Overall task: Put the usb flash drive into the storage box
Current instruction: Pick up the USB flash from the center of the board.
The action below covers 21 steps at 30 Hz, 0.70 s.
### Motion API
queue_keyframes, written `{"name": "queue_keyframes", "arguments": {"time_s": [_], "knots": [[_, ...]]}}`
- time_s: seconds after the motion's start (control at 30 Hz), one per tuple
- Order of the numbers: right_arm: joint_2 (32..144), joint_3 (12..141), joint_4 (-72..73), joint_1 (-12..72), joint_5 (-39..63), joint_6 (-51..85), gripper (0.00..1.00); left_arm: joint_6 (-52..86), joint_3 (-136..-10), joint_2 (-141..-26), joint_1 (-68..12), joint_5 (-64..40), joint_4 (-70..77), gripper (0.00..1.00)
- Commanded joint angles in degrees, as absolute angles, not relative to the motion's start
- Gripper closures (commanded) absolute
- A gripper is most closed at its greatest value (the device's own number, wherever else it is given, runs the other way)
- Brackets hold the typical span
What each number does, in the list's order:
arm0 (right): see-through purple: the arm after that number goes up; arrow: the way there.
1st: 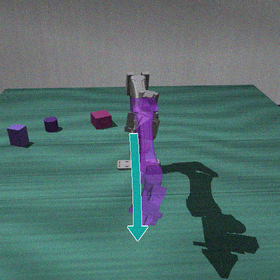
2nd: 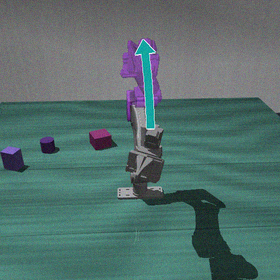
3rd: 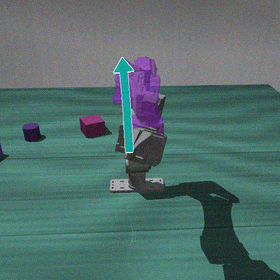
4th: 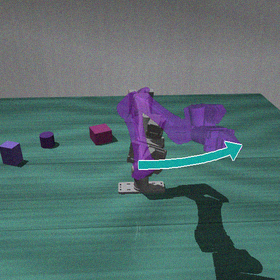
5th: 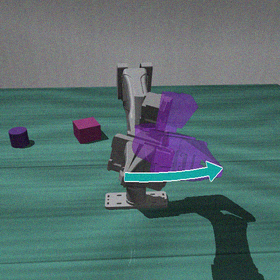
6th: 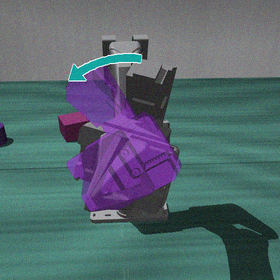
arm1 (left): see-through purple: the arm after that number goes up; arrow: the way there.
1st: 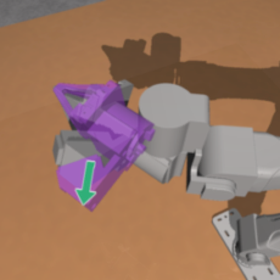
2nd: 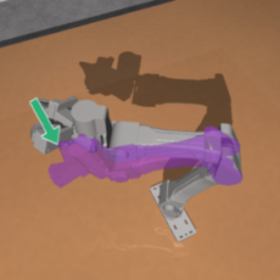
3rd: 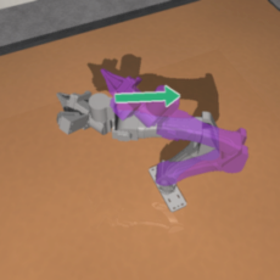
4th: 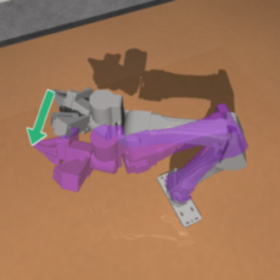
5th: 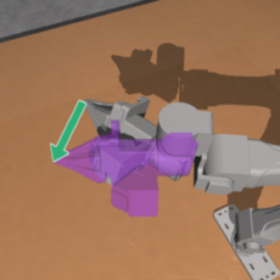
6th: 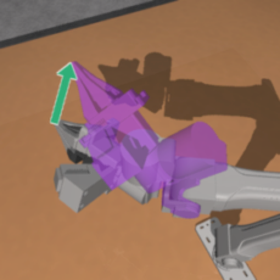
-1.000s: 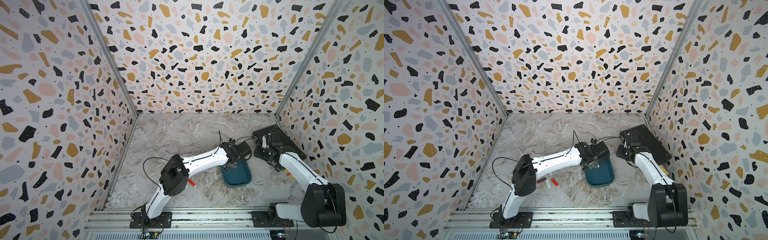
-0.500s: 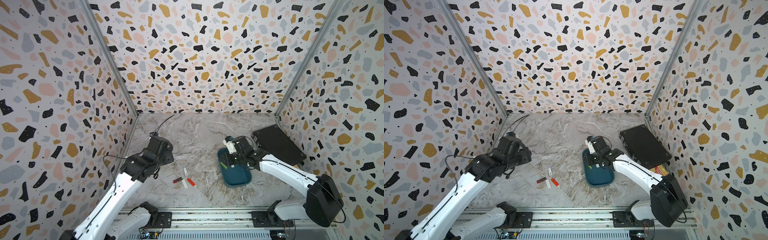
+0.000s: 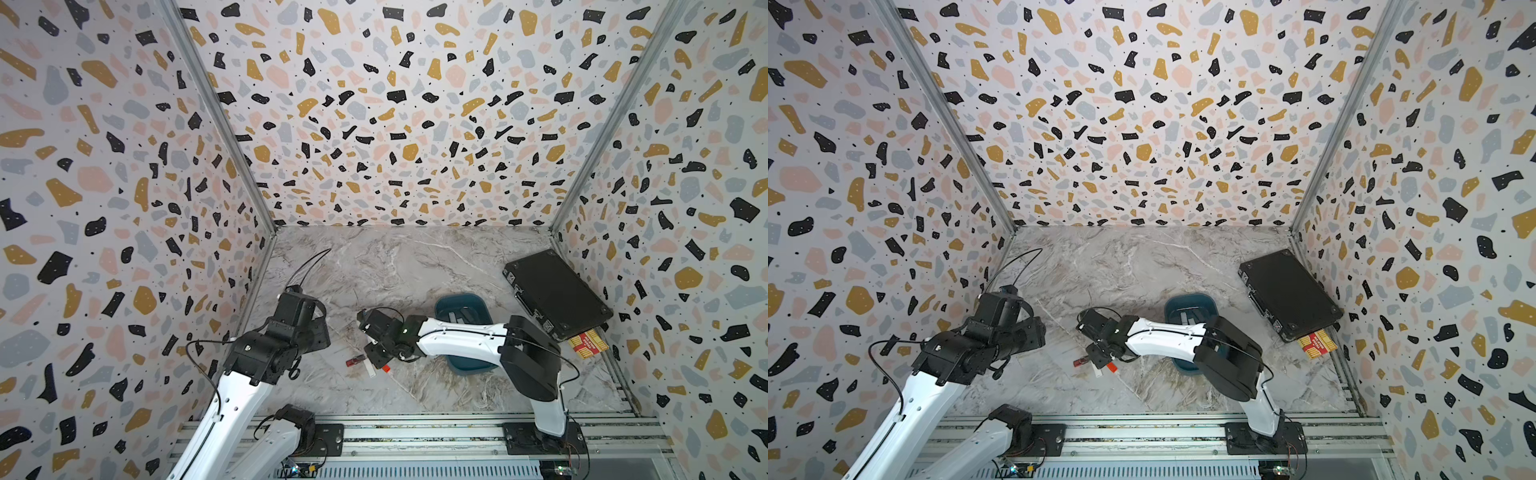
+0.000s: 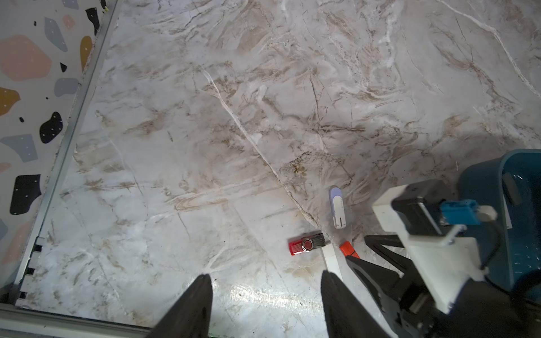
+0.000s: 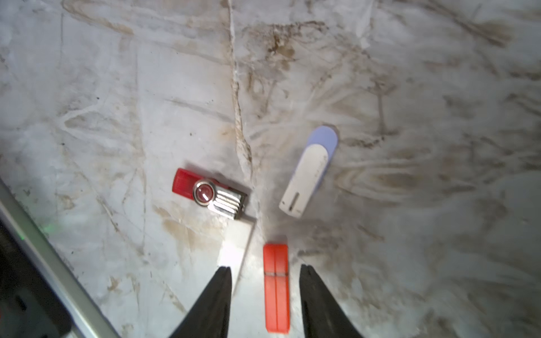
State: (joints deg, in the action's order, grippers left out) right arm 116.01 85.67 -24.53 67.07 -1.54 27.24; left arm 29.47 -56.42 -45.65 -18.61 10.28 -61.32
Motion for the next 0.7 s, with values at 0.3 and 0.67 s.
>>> {"name": "queue_keyframes", "arguments": {"time_s": [0.3, 0.67], "knots": [[123.91, 97.16, -32.15, 66.88, -11.8, 26.69, 0.53, 29.06, -55.37, -44.12, -18.35, 10.29, -59.73, 0.36], [129.28, 103.01, -35.02, 66.8, -11.28, 26.37, 0.65, 29.33, -55.2, -43.94, -18.35, 10.8, -59.77, 0.36]]}}
